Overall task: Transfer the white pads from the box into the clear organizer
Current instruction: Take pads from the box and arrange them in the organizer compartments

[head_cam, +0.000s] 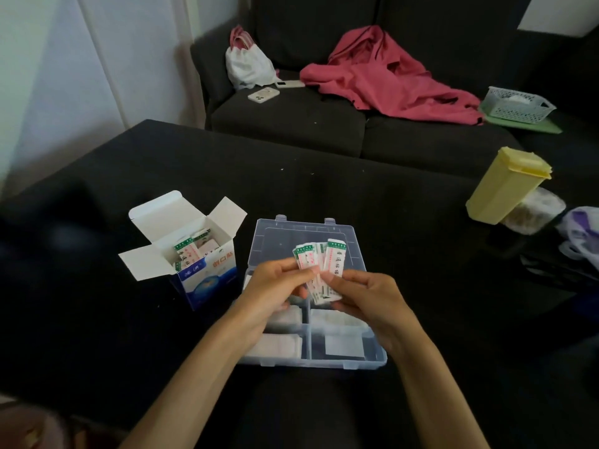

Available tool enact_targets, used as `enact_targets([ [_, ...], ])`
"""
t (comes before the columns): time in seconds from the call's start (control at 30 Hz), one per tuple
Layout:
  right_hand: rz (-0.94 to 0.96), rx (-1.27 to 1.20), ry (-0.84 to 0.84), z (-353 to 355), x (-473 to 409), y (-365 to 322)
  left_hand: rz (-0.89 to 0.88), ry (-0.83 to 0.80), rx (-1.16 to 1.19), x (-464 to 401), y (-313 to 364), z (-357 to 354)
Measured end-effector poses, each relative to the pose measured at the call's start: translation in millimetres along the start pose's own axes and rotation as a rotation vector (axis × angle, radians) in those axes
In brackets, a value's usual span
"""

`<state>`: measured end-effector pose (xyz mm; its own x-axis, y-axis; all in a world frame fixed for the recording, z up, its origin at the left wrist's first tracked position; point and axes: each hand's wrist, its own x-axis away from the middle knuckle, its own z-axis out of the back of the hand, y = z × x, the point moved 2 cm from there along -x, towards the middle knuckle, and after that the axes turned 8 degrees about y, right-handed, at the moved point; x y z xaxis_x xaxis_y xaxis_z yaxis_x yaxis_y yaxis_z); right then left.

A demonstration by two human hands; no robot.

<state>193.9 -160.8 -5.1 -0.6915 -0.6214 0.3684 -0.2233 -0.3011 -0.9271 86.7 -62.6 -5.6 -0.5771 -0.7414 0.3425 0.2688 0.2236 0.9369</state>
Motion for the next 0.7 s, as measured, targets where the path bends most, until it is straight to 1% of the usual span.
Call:
enact_targets([
  [0.07,-0.044,-0.039,-0.034,1.4,-1.1,0.8,-0.002,-0.028,-0.026,0.0,-0.3,3.6],
  [0.17,-0.067,-0.07,-0.04,-1.6,-1.4,4.0,-0.052,0.042,0.008,-1.2,-2.4,5.9],
  [0.27,0.005,-0.005,0.023,-2.7,-3.5,4.6,-0.109,0.115,0.007,-2.7,-2.5,7.1],
  [0.37,0.039,0.032,0.031,-1.7,-6.0,4.9,-0.142,0.13,-0.016,-4.2,-1.3,11.1],
  [0.5,0.031,0.082,0.025,1.7,-7.1,4.7,-0.134,0.158,-0.012,-5.2,0.0,15.3],
  [0.63,-0.064,-0.042,-0.005,18.3,-5.2,-2.9,-0.089,0.214,-0.005,-6.8,2.0,19.8],
  [0.7,-0.09,-0.062,-0.031,28.9,-4.4,-6.7,-0.069,0.226,-0.01,-8.6,2.7,22.0],
])
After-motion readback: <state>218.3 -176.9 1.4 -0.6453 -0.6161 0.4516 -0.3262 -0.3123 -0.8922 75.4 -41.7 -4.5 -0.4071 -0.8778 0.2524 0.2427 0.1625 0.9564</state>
